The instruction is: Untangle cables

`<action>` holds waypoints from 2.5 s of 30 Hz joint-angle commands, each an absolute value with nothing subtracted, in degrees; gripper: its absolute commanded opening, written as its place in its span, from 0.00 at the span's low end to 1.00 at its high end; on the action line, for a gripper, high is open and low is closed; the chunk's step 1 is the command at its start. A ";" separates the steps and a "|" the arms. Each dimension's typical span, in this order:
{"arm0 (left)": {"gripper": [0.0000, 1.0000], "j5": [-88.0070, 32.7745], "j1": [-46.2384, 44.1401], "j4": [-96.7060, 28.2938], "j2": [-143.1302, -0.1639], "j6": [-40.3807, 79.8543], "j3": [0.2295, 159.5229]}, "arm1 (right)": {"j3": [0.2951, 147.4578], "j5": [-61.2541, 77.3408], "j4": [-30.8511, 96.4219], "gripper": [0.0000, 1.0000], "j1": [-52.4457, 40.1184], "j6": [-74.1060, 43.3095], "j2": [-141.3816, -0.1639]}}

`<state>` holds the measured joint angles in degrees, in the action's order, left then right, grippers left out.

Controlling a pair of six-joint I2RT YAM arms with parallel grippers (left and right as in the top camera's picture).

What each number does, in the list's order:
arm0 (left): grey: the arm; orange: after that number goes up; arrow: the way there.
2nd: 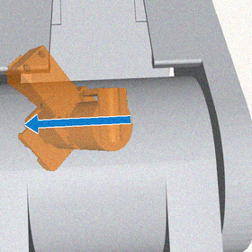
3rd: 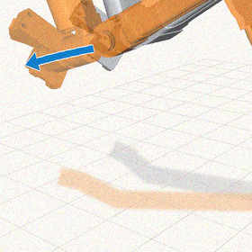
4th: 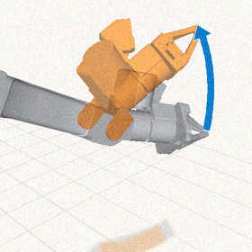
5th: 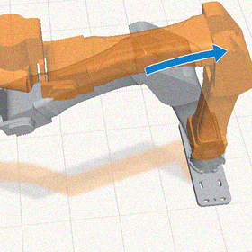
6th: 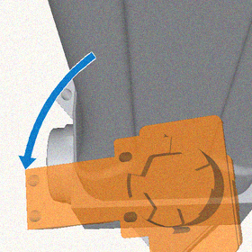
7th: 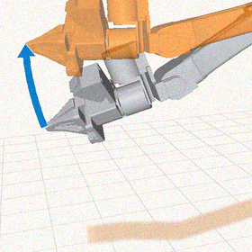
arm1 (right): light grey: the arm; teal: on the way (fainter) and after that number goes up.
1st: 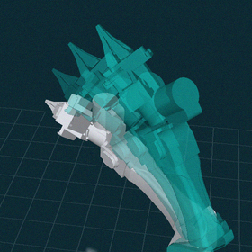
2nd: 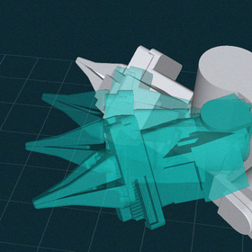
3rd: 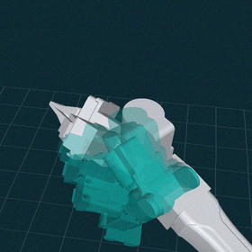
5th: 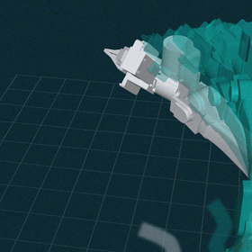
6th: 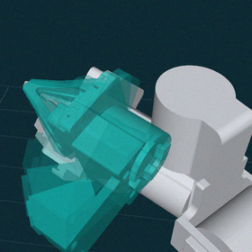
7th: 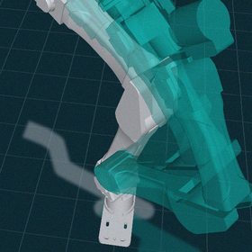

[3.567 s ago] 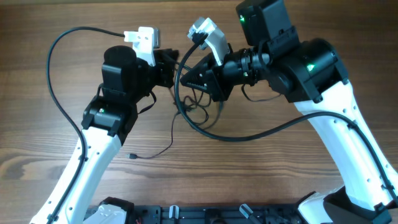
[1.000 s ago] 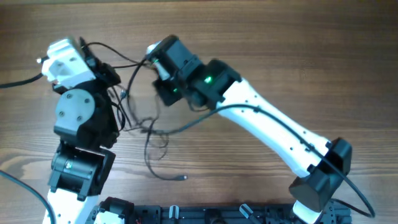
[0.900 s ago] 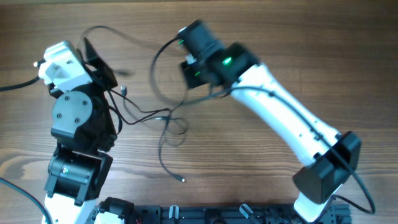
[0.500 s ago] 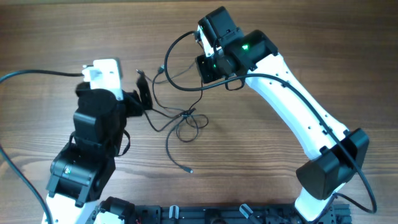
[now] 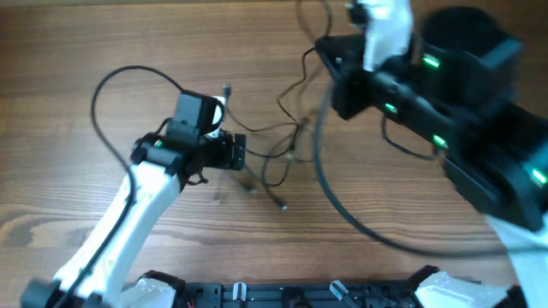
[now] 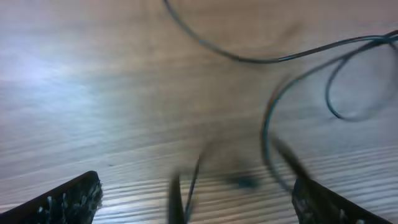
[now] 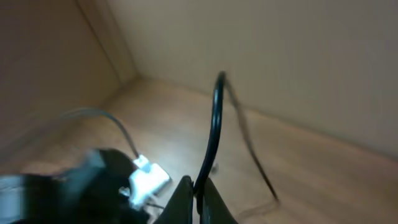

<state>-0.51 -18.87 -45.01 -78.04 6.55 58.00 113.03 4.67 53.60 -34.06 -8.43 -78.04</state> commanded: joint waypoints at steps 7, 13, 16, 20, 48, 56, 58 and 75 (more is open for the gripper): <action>1.00 -11.38 -19.22 -44.82 -85.19 6.61 58.50 | 113.78 -2.50 54.04 0.04 -34.20 -11.14 -74.17; 1.00 -41.52 -19.22 -54.94 -85.19 -15.03 58.50 | 113.78 -16.67 58.00 0.04 -34.20 -11.38 -77.10; 1.00 -41.01 -19.22 -62.28 -85.19 -10.72 58.50 | 113.78 -27.57 60.38 0.04 -34.04 -15.75 -78.50; 0.95 -28.97 -19.25 -69.12 -85.19 10.96 58.50 | 113.78 -27.14 60.95 0.04 -33.98 -16.69 -80.16; 1.00 -29.87 -16.45 -51.20 -85.21 26.41 58.52 | 113.78 -32.01 60.82 0.04 -32.75 -14.22 -84.23; 1.00 -29.87 -16.64 -47.09 -85.21 27.46 58.50 | 113.78 -10.57 40.18 0.04 -14.41 -13.43 -84.23; 1.00 -29.85 -16.64 -46.98 -85.21 27.46 58.50 | 113.78 8.56 33.50 0.04 -9.61 -13.74 -84.55; 1.00 -27.33 -16.67 -45.87 -85.21 27.46 58.50 | 113.78 89.78 -25.87 0.04 -2.46 -52.38 -99.72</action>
